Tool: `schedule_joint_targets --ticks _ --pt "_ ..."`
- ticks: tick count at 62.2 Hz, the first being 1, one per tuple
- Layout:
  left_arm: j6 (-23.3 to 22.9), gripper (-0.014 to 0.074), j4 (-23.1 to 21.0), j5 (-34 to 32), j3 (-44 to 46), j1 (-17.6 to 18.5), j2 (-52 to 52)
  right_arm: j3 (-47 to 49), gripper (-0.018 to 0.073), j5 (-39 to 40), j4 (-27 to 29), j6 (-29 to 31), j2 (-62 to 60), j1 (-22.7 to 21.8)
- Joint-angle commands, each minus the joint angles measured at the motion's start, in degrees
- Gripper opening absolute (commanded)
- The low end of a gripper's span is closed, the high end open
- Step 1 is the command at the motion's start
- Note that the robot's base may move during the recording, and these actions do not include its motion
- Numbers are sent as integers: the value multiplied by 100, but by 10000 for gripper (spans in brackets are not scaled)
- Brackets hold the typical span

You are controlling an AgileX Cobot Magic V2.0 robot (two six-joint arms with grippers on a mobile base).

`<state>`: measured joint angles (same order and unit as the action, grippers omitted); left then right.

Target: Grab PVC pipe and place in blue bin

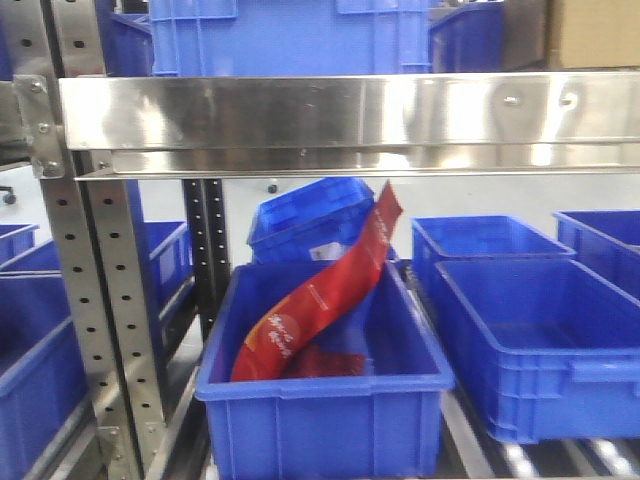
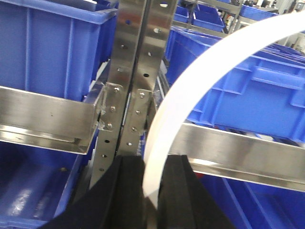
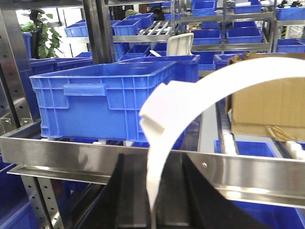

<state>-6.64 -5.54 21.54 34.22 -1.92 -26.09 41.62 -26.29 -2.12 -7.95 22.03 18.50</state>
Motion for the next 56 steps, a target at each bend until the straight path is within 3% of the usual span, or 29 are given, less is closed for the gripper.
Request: schedule_joint_targets --ticks 1,56 --pt "-28 -111 -15 -159 24 -19 23 -6 -168 117 -64 34 -28 -7" --pt "-28 -111 -15 -159 24 -19 23 -6 -168 117 -64 34 -28 -7"
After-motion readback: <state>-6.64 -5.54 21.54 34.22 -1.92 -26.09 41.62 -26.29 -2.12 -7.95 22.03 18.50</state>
